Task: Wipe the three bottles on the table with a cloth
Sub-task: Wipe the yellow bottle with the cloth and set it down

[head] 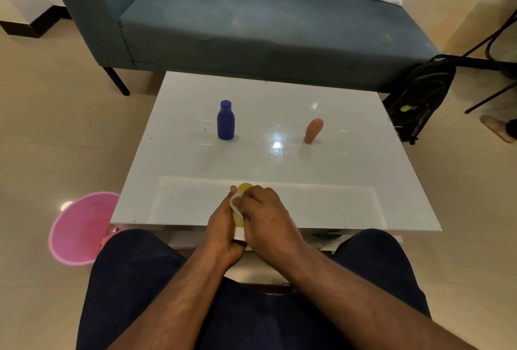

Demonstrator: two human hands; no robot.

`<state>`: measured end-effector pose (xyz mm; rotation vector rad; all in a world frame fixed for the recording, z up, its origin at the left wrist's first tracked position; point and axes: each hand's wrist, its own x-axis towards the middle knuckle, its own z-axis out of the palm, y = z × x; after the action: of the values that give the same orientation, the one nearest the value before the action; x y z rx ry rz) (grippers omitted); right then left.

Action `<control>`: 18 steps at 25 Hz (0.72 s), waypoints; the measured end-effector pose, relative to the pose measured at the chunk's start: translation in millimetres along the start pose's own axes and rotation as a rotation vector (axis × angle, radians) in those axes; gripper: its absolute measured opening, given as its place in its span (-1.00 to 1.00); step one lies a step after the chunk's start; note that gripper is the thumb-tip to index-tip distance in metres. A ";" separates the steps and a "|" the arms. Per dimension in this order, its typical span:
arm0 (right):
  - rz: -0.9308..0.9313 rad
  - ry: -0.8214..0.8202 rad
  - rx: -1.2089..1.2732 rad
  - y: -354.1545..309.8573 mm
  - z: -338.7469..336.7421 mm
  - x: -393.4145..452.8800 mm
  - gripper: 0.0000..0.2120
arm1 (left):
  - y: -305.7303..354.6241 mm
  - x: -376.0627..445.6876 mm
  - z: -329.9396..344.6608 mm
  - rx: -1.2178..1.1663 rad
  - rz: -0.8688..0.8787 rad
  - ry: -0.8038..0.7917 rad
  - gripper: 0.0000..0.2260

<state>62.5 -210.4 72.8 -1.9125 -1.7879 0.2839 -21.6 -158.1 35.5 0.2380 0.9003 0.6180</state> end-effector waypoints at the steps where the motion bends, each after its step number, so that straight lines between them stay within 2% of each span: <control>1: -0.034 -0.022 -0.012 3.2 -1.7 0.0 -0.74 | -0.2 0.2 1.4 0.007 0.004 -0.005 -0.65; 6: 0.188 0.054 0.090 27.4 -7.7 33.1 -0.73 | -4.2 0.5 6.9 0.117 0.028 -0.027 -0.62; 10: 0.003 -0.004 0.015 1.1 -6.2 2.5 -0.74 | -1.0 0.8 0.7 -0.003 -0.012 -0.054 -0.43; 12: -0.006 -0.002 0.031 11.8 -10.6 6.9 -0.74 | -1.9 -0.3 3.1 0.029 -0.005 -0.075 -0.48; 15: 0.196 0.060 0.116 32.5 -14.0 29.3 -0.76 | -2.6 -2.1 8.6 0.088 0.021 -0.059 -0.63; 18: 0.238 0.068 0.168 30.3 -11.9 22.2 -0.78 | -0.7 -1.8 6.0 0.060 -0.012 -0.029 -0.59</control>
<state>97.1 -191.6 72.2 -1.9881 -1.4461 0.4322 -17.4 -159.4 40.0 0.2944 0.8928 0.5761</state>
